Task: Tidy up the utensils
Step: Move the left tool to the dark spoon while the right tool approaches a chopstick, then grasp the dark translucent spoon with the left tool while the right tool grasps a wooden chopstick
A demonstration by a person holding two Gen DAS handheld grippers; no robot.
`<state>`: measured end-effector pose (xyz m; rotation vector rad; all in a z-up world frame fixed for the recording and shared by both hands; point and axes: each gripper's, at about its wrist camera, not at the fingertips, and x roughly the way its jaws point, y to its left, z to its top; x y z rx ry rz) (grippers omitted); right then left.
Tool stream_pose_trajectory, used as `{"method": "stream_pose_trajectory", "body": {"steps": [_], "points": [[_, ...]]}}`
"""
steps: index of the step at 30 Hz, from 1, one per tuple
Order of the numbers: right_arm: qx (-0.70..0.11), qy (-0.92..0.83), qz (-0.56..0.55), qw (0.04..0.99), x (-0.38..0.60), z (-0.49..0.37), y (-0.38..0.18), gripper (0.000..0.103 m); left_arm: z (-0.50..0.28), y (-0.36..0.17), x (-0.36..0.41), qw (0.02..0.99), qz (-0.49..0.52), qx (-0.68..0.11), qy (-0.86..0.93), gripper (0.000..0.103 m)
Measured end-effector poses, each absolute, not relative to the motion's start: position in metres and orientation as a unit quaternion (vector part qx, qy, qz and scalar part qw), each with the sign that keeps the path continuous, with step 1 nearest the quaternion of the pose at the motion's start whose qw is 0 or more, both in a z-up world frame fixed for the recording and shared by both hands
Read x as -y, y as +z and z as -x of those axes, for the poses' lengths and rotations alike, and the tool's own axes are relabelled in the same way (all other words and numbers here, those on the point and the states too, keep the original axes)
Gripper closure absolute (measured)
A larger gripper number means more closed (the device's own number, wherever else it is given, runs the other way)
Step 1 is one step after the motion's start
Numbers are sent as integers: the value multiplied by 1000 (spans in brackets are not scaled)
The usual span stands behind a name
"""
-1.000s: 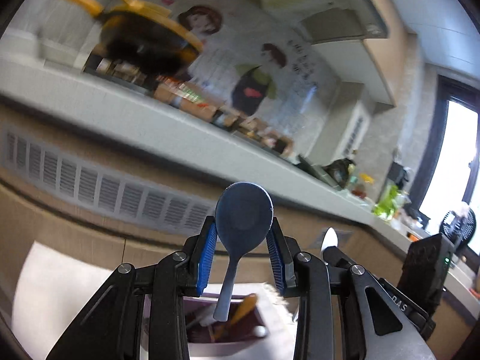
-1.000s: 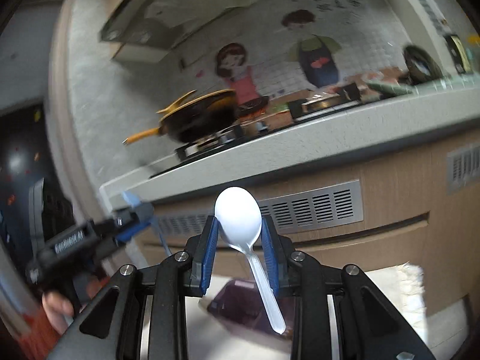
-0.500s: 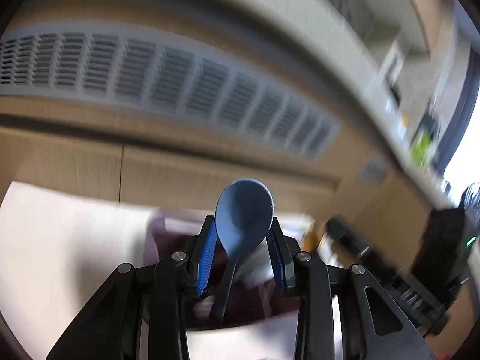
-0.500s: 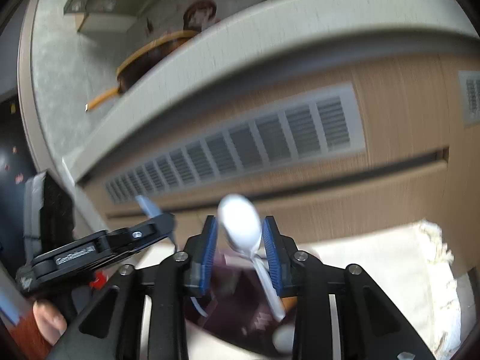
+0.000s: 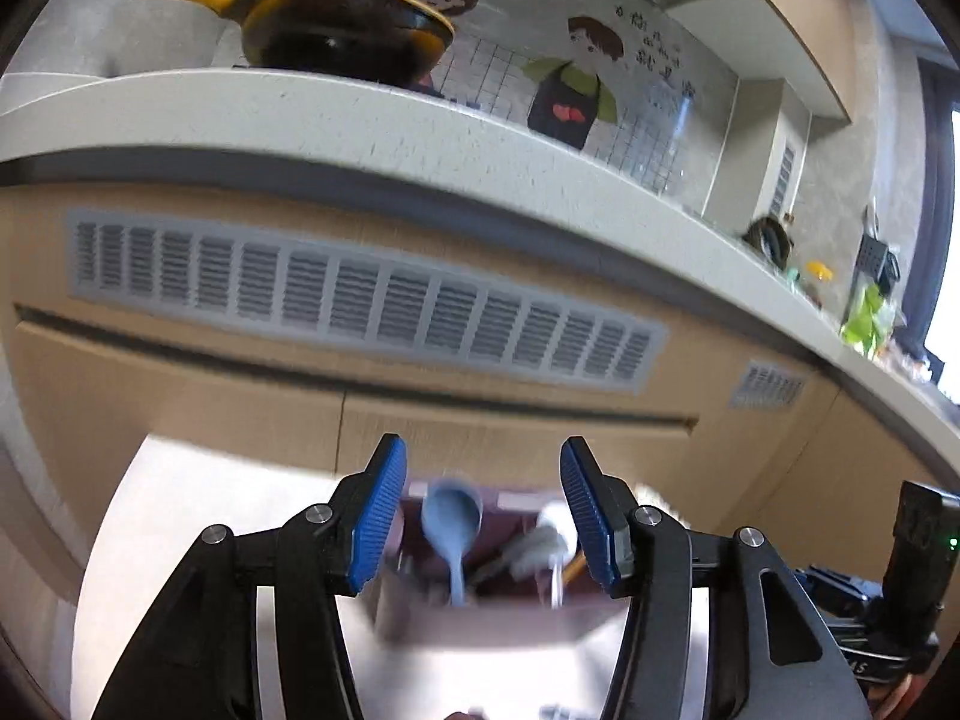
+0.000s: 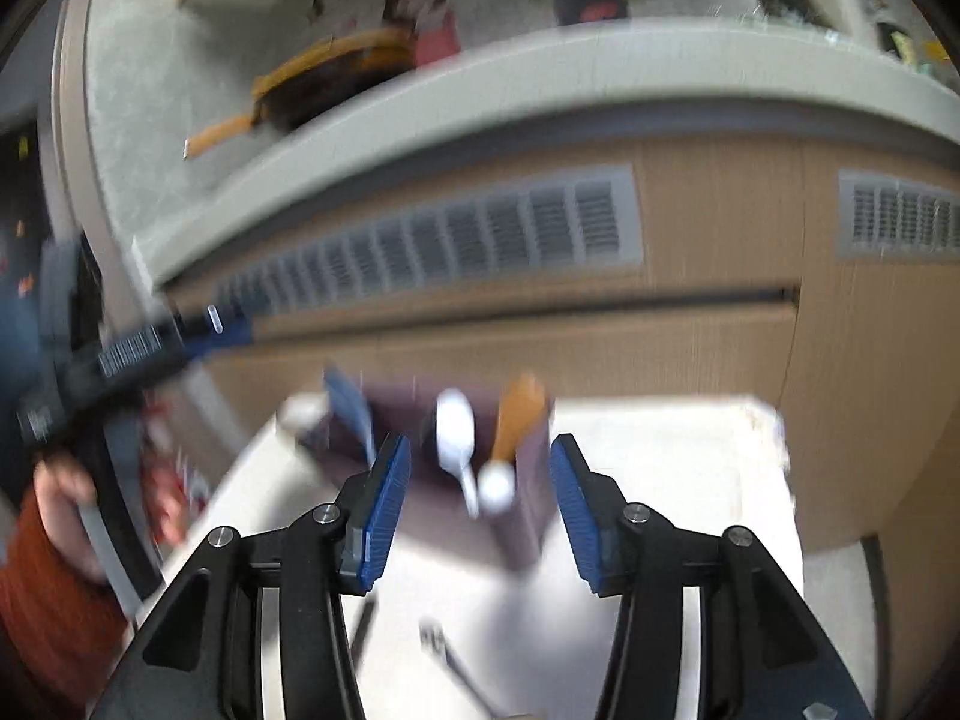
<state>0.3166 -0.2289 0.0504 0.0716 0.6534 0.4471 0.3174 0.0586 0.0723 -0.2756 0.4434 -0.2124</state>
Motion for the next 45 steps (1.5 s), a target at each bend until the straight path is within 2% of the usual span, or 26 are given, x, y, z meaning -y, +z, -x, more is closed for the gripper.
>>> {"method": "stream_pose_trajectory", "body": {"steps": [3,13,18,23,29,39,41,43,45], "points": [[-348,198,27,916,227,-295,29,57,-301,44,-51,945,112,-290,-101,49],[-414,159,158,882,222,-245,-24,60,-236,-45,-29,889,97,-428,-128,49],[-435,197,145,866,212,-221,-32,60,-231,-53,-25,879,104,-443,-144,49],[-446,233,135,853,200,-211,-38,62,-256,-45,9,860,98,-439,-241,49],[-444,214,149,857,200,-200,-32,62,-305,-71,33,817,85,-499,-277,49],[-440,293,158,834,188,-189,-28,62,-261,-76,-47,830,123,-497,-221,50],[-440,291,173,831,173,-199,-36,65,-242,-77,-69,833,136,-497,-199,50],[-461,293,169,820,159,-213,-46,75,-230,-78,-83,836,148,-496,-180,50],[-484,317,146,802,149,-223,-52,77,-216,-78,-99,837,163,-497,-163,50]]}}
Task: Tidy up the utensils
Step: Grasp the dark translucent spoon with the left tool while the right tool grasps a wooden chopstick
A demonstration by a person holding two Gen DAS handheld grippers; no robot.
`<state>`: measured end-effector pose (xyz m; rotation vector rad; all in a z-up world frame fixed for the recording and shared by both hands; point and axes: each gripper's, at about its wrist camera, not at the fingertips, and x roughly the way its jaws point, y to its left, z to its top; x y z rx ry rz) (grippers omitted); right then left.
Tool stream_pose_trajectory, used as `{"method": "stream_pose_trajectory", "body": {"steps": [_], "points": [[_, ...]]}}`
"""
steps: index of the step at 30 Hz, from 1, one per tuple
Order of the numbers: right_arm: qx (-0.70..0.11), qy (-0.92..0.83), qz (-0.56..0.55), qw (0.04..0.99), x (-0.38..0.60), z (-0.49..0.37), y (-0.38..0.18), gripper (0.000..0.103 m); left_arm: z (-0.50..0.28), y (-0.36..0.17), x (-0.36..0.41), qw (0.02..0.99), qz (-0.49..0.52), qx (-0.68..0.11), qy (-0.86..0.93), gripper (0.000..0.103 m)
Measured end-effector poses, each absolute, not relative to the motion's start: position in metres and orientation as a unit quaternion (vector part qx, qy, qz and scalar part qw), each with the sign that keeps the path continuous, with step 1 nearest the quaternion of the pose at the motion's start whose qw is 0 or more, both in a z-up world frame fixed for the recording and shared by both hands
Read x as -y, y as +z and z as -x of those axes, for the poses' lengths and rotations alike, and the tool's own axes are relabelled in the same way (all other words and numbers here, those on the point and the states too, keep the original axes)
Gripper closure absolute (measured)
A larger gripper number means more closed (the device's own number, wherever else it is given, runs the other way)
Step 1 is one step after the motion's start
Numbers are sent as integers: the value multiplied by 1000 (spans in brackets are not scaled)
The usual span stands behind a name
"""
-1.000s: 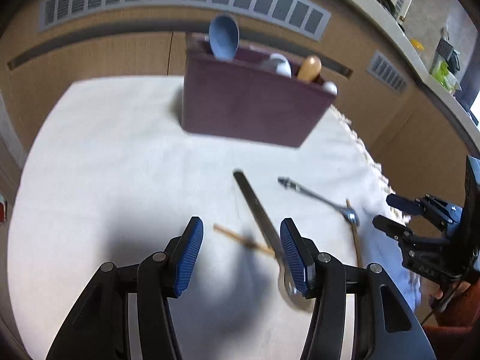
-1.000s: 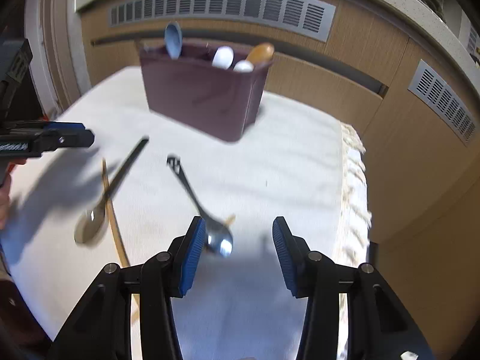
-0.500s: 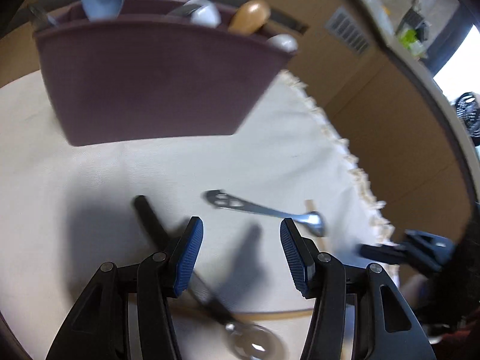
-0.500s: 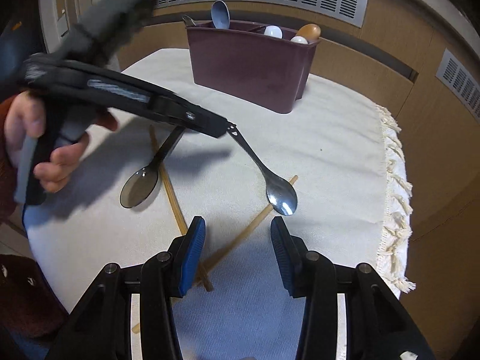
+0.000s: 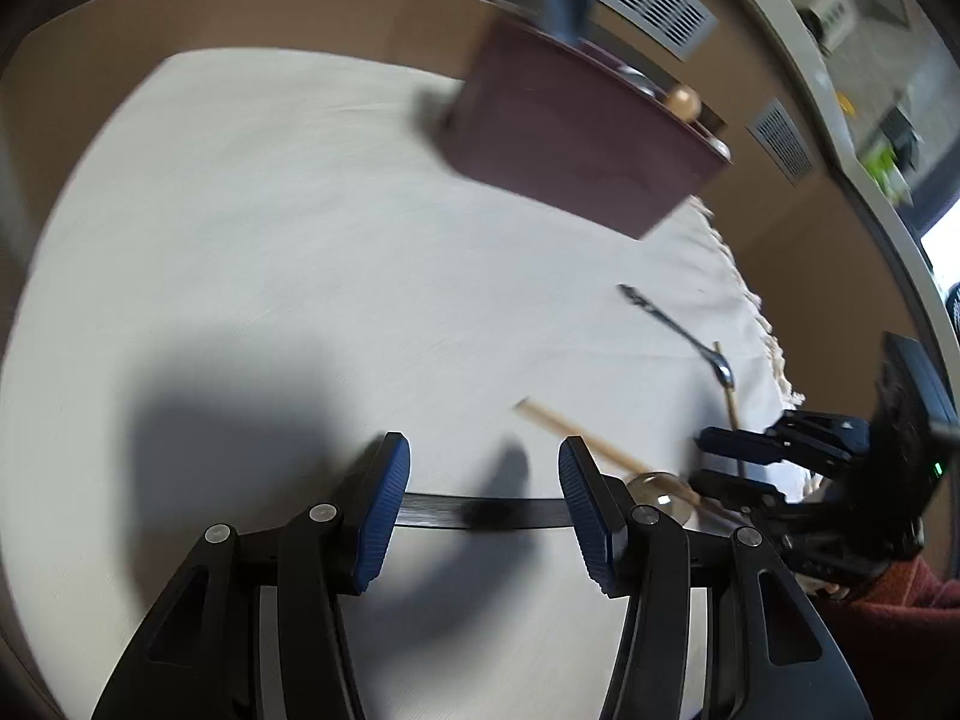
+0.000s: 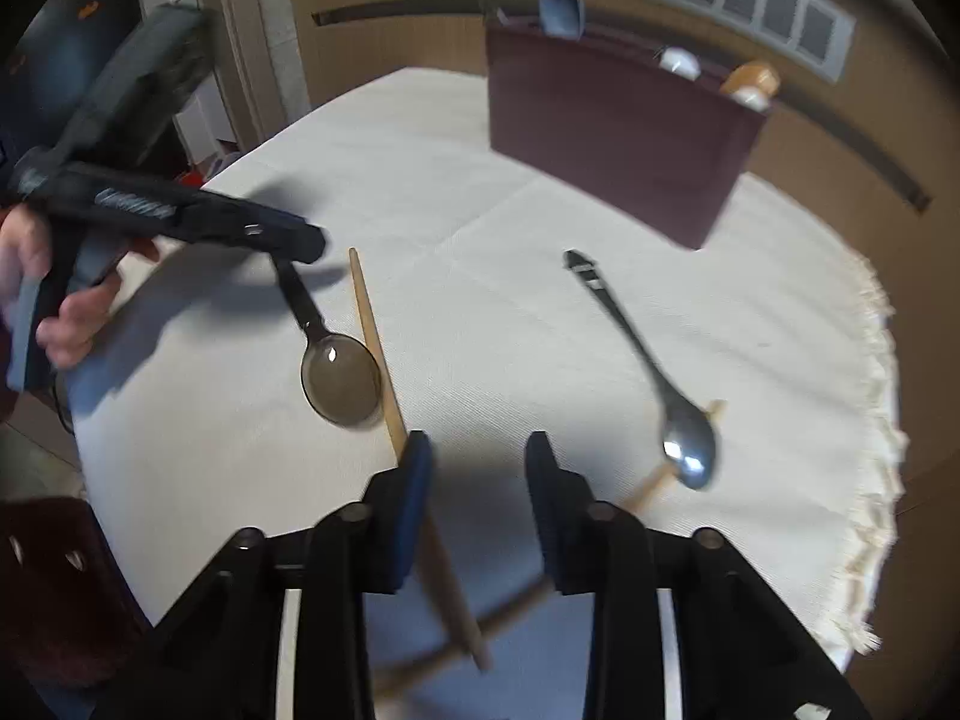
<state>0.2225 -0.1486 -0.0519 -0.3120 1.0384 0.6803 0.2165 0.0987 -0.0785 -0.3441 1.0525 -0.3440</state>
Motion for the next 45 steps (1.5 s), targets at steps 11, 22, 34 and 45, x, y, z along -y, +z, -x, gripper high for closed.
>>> {"method": "stream_pose_trajectory", "body": {"steps": [11,22,34,45], "points": [[-508,342,91,786,161,-227,-46,88,-191,-72,-76,824,73,-511,-233,50],[-467,307,192,807,157,-207,-52,95,-183,-62,-1,822,-157,-473,-276,50],[-494,284,73,818,208,-227,-55,44,-243,-76,-65,862,-37,-494,-108,48],[-481,292,152,812,147,-271,-57,60,-191,-72,-66,836,-20,-508,-207,48]]}}
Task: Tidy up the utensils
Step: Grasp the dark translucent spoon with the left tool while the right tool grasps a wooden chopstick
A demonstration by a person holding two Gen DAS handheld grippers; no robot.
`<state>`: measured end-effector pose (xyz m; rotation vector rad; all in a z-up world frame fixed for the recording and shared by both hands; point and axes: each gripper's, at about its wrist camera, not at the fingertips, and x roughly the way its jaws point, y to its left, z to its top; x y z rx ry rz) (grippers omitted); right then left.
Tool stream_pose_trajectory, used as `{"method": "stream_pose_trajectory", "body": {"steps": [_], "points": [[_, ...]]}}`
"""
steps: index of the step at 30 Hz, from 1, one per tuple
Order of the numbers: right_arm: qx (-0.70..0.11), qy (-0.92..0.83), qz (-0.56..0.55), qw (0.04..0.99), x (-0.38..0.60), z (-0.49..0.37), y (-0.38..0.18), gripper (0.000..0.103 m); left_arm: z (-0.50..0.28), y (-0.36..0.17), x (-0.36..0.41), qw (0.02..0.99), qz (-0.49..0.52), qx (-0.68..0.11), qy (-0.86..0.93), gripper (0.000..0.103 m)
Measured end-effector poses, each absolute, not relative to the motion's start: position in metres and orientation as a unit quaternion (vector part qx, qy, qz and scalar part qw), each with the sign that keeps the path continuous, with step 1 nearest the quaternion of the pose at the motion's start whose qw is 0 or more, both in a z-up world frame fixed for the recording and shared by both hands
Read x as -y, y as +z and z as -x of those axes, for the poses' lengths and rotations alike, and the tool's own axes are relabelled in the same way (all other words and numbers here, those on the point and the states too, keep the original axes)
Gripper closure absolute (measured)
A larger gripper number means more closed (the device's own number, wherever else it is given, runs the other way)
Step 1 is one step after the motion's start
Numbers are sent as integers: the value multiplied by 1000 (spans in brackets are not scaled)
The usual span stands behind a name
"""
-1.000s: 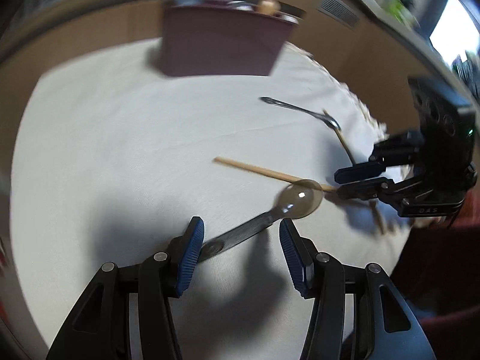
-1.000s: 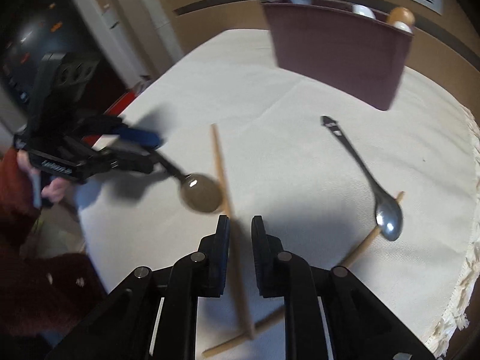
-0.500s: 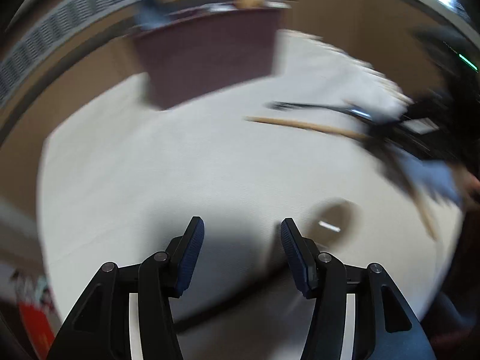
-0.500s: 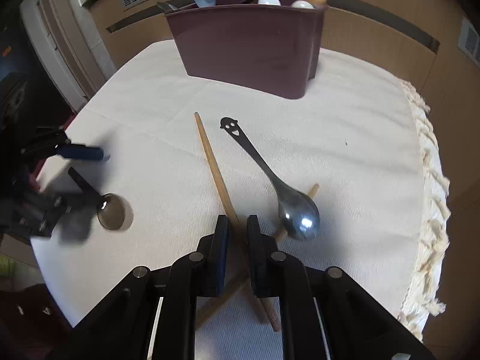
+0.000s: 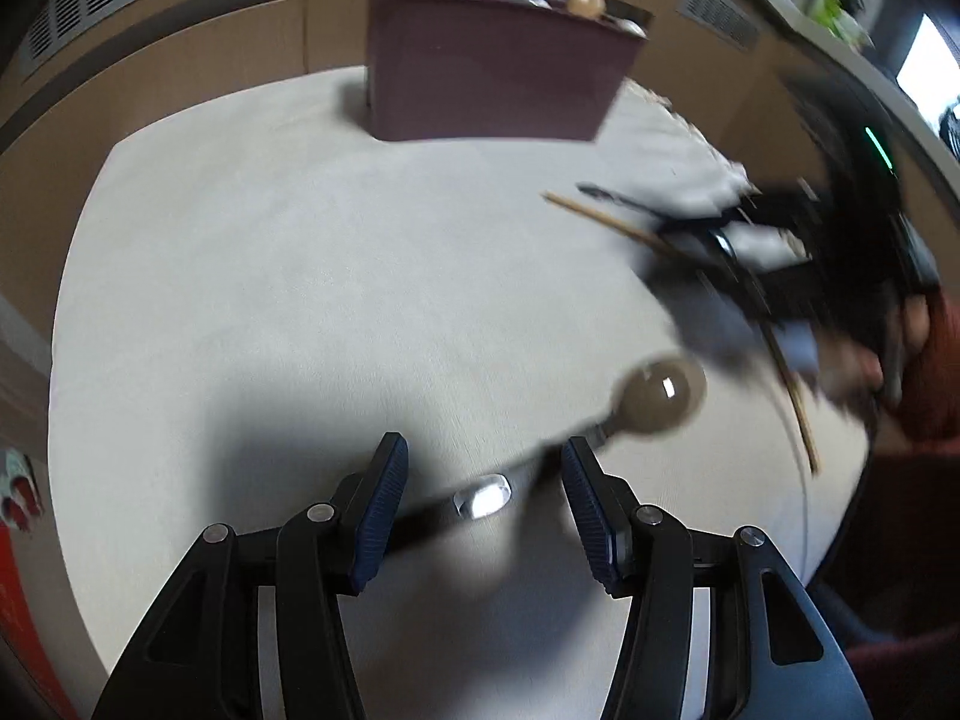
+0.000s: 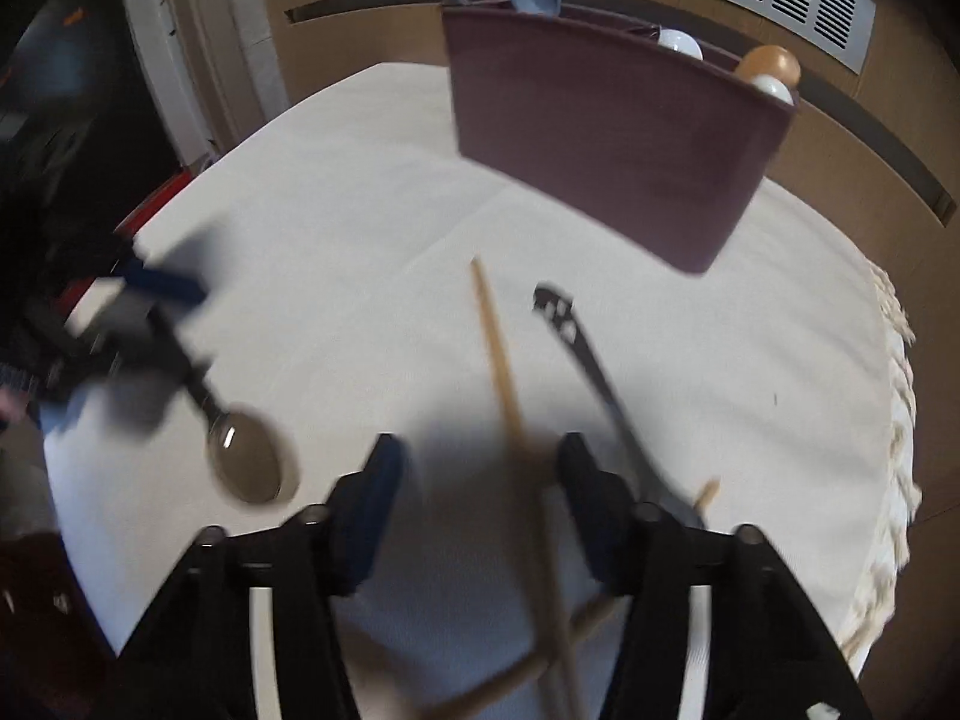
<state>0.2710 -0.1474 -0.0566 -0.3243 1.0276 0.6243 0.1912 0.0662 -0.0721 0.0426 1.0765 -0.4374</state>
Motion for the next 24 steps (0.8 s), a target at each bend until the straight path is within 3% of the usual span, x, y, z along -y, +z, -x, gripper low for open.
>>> {"method": "stream_pose_trajectory", "body": {"steps": [2,4,13,24], "points": [[-487,290,141,812,142,-289,-56,67,-180,-70,-59,828,-30,-512,-227,48],[-485,271,161,816,134,-300,-55,97,-171,-67,-46,823,-47,-511,-244,48],[-496,256,63,827,176,-287,-37,98,-187,-70,20,814,-202,-476,-265,48],[-473,238,19,848,213,-257,-22,98,-245,-67,-6,845,-45,-497,-194,50]]}}
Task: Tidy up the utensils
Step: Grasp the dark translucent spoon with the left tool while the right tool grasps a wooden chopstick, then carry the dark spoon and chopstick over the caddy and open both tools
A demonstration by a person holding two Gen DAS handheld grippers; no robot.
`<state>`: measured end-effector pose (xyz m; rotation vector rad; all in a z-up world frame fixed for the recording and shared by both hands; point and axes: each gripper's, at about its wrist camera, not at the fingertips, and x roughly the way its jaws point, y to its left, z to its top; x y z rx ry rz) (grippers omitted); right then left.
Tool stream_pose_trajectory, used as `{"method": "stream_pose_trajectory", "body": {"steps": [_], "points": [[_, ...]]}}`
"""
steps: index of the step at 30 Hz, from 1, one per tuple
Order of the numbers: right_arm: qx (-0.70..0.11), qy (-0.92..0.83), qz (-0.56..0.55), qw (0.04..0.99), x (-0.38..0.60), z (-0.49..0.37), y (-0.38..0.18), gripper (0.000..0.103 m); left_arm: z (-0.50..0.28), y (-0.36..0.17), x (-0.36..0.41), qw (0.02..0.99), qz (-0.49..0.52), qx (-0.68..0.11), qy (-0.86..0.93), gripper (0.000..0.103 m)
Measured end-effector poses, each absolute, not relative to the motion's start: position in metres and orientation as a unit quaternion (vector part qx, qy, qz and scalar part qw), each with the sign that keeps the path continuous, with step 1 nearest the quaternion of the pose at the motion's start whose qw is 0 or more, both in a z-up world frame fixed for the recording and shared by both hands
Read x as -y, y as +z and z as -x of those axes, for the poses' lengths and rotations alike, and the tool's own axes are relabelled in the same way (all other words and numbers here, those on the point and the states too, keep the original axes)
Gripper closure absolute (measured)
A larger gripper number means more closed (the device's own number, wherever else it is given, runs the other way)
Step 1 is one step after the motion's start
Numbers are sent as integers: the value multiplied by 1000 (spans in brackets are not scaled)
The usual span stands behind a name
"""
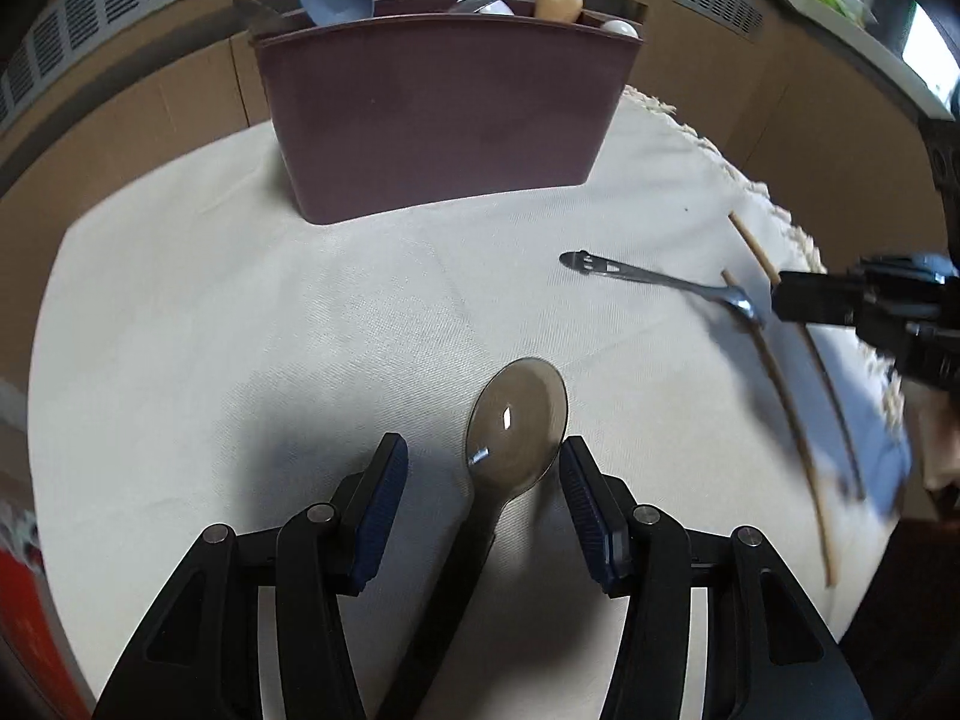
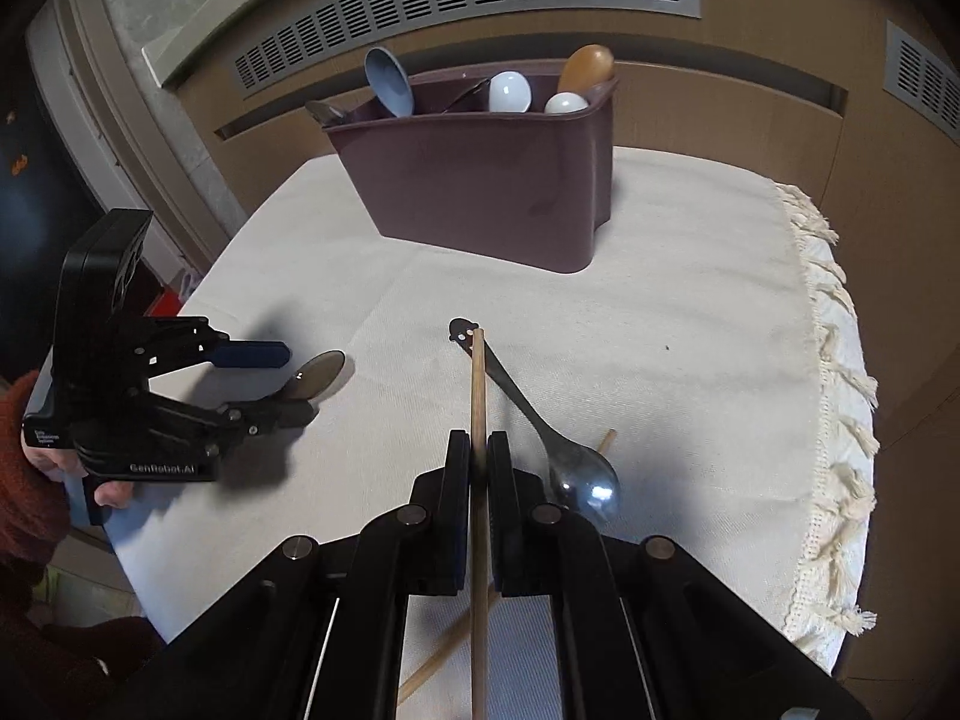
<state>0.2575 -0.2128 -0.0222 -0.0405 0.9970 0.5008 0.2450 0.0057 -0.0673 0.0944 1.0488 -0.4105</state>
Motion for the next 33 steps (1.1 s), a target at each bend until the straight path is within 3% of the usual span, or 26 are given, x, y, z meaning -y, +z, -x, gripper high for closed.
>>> {"method": "stream_pose_trajectory", "body": {"steps": [9,13,23,33], "points": [[-459,226,36,858,201,-250,-21,98,-256,-70,15,841,-79,-496,-202,50],[-441,215,54,870,198,-244,-14,98,-262,-70,7,849,-65,-489,-190,68],[-411,218,10,885,212,-241,9,98,-228,-17,-29,892,80,-402,-191,68],[-384,214,8,898,212,-237,26,98,-219,28,-35,922,92,-330,-181,68]]}}
